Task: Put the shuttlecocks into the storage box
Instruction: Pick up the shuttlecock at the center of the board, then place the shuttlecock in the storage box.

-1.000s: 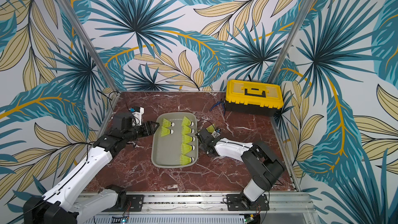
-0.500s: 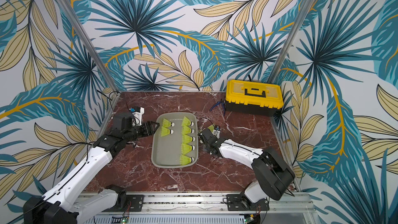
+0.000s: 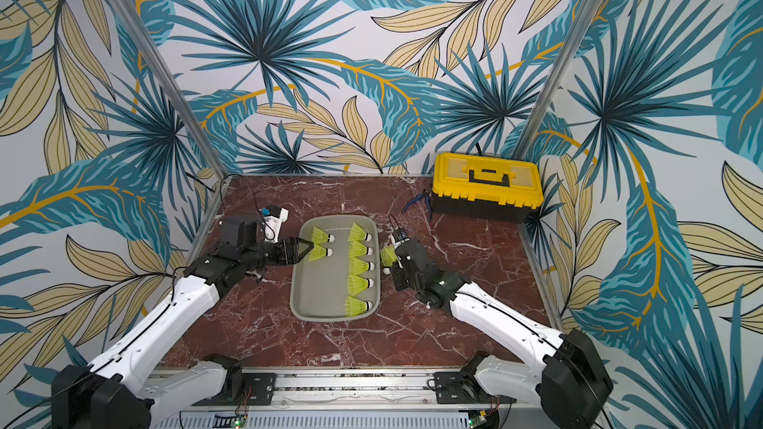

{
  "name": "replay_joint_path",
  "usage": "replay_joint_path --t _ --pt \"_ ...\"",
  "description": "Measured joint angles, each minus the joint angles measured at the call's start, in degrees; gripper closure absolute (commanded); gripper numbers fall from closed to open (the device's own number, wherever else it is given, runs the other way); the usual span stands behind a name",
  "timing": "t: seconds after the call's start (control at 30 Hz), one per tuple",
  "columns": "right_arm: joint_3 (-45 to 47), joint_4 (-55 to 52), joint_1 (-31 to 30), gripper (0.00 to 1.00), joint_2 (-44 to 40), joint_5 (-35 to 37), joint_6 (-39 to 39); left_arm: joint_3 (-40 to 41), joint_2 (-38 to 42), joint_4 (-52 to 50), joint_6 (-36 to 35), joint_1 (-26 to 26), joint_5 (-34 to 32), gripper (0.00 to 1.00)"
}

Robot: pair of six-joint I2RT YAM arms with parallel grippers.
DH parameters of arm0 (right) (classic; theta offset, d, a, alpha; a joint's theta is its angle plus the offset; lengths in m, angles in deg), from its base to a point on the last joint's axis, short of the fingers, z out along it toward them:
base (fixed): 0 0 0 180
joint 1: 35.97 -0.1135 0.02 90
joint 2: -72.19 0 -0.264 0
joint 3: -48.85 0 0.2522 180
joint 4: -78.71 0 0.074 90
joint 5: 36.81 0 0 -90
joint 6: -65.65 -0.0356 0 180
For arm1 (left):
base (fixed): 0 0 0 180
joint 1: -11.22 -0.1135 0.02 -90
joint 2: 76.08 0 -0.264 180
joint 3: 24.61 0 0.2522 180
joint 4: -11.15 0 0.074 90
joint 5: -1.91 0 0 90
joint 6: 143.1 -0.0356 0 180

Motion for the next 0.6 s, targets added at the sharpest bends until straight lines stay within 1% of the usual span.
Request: replay_joint_path --t 0.13,0.23,0.4,0.6 --pt "-0.2 1.0 0.0 0.76 0.2 -5.4 8.4 -2.9 -1.8 -2.0 -2.6 1.0 2.4 0.37" --pt "-2.1 0.5 0.0 0.77 2.2 -9.1 12.6 -5.4 -3.1 -3.9 -5.0 3.0 3.6 0.37" --pt "-7.8 -0.8 0.0 0.78 7.5 -15.5 17.0 -10.3 -5.8 -7.2 -9.6 6.5 6.3 0.39" --pt "-13.2 -1.9 0.0 0.78 12.4 -22.6 19.7 -13.9 -8.2 -10.8 -15.0 9.0 10.5 0.43"
